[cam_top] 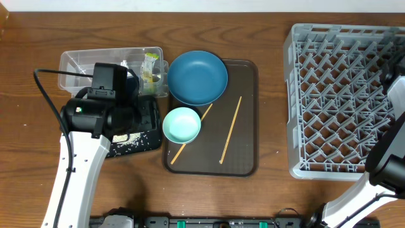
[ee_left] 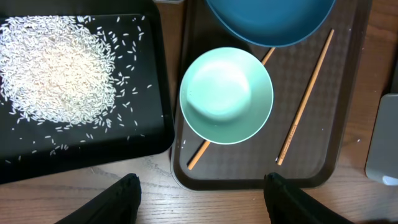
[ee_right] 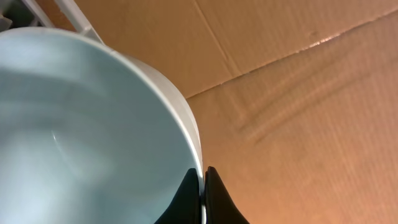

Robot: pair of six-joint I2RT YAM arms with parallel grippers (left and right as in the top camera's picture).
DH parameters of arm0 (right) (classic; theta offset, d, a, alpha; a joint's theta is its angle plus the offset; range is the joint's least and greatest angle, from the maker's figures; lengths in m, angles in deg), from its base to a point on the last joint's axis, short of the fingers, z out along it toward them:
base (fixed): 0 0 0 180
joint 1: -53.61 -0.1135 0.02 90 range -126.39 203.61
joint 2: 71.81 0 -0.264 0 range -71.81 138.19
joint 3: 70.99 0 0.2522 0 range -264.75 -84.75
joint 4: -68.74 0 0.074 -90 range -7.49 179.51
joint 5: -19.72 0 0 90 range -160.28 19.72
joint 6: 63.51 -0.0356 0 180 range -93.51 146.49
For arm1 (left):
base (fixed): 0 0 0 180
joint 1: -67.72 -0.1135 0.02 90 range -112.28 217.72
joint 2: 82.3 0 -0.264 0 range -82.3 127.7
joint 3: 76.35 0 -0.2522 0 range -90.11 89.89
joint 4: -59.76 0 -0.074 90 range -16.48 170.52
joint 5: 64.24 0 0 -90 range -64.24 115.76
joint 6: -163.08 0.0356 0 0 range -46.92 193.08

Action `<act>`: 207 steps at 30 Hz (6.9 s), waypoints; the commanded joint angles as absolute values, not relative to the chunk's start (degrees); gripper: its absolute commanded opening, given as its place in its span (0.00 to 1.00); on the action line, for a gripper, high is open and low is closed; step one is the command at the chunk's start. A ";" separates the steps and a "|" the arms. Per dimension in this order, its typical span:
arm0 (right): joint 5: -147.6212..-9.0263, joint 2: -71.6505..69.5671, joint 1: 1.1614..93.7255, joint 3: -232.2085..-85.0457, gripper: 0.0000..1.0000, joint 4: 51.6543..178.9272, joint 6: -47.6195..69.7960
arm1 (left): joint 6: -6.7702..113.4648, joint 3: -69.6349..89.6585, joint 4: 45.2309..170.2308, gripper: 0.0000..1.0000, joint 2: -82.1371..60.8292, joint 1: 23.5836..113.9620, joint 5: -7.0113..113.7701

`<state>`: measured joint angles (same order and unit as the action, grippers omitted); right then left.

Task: Sort waste into correct bins and load items into the dishwasher rack
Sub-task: 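Lift the light blue bowl with the right gripper into the rack, then reach the right gripper to the mint bowl on the brown tray, then carry the mint bowl with the right gripper into the rack, then reach the right gripper down to a wooden chopstick on the tray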

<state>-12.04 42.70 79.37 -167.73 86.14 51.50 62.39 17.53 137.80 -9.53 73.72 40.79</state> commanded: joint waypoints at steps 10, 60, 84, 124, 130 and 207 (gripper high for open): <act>-10.99 43.62 74.08 -168.19 0.01 98.23 37.10 | 61.62 17.57 137.97 0.66 -9.33 73.42 40.48; -82.07 35.97 16.90 -168.17 0.52 126.91 3.13 | 46.84 17.57 146.87 0.83 -9.33 73.40 16.24; -68.52 40.72 14.10 -168.23 0.01 129.07 -4.69 | 46.84 17.57 146.82 0.84 -9.33 73.42 16.27; -8.22 17.39 61.66 -168.21 0.01 111.87 21.34 | 46.82 17.57 146.14 0.85 -9.33 73.42 16.27; -2.29 21.92 63.65 -168.21 0.01 98.95 32.73 | 46.82 17.57 146.14 0.85 -9.33 73.42 16.27; -71.30 30.38 23.72 -165.09 0.56 134.56 -3.71 | 46.82 17.57 146.12 0.86 -9.33 73.42 16.29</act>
<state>-69.15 29.07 27.08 -166.90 134.58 3.77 47.37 17.55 145.93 -9.42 73.72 17.58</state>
